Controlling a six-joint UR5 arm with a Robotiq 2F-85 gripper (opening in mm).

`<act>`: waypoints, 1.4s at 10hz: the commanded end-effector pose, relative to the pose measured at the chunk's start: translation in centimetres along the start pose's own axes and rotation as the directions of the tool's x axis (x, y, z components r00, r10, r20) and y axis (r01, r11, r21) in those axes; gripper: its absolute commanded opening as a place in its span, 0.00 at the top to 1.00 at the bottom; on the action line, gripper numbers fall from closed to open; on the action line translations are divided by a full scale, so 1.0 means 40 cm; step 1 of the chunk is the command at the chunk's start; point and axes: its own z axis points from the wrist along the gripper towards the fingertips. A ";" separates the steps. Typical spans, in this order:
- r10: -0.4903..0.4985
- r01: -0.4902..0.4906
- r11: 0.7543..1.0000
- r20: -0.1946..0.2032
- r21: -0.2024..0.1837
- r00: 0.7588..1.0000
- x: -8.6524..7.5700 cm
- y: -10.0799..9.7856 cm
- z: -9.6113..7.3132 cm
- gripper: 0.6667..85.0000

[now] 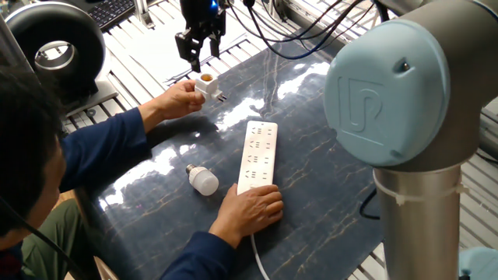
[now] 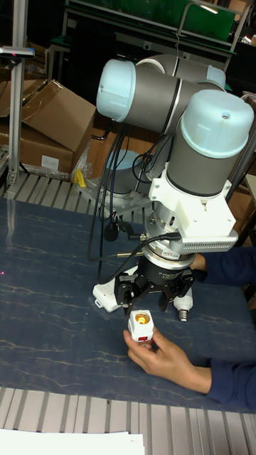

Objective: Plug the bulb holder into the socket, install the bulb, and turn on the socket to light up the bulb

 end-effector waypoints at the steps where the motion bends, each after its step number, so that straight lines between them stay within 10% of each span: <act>1: -0.019 0.019 0.999 0.009 -0.047 1.000 -0.005 0.027 -0.006 0.24; 6: 0.025 -0.023 1.000 0.093 -0.022 0.995 -0.061 0.009 -0.008 0.22; 14: 0.017 -0.017 1.000 0.083 -0.001 0.996 -0.114 0.013 0.068 0.23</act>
